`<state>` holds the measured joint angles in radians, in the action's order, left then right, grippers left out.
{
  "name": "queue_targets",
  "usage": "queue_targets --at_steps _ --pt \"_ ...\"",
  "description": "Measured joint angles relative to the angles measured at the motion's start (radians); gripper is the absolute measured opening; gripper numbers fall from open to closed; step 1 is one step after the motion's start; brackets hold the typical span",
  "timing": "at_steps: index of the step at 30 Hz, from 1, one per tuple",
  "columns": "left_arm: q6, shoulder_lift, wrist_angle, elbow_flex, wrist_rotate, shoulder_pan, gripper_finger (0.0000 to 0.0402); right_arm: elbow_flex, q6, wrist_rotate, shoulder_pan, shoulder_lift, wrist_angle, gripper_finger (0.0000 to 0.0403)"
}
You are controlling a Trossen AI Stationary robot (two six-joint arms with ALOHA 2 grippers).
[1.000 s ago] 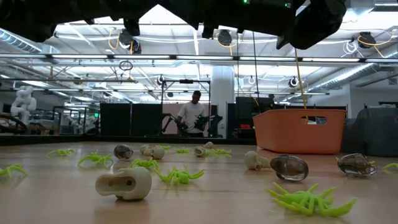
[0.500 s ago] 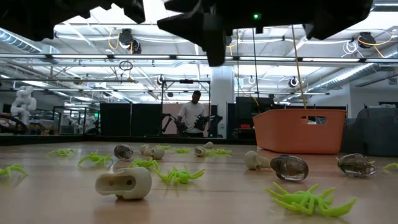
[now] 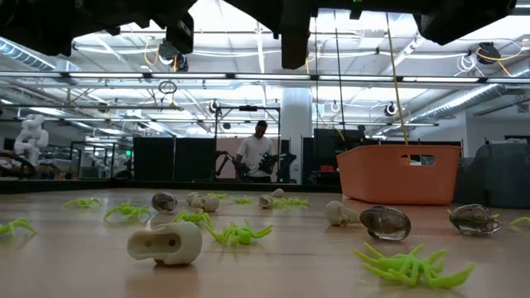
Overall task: Sort Halloween decoration
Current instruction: Put the white skull toy into the black bin
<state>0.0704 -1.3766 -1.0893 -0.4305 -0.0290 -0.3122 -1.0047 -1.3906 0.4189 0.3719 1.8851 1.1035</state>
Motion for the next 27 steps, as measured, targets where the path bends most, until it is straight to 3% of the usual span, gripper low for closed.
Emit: queue_targets --at_steps 9,21,27 --pt "0.001 0.000 0.014 0.000 -0.030 0.000 0.0049 -0.089 0.087 -0.027 -0.039 0.000 -0.181 0.0201" --pt "0.003 0.000 0.036 0.000 -0.055 0.000 0.0049 -0.103 0.100 -0.031 -0.047 0.000 -0.225 0.0093" --pt "0.009 0.001 0.041 0.000 -0.059 0.000 0.0049 -0.103 0.124 -0.036 -0.056 -0.002 -0.240 0.0074"
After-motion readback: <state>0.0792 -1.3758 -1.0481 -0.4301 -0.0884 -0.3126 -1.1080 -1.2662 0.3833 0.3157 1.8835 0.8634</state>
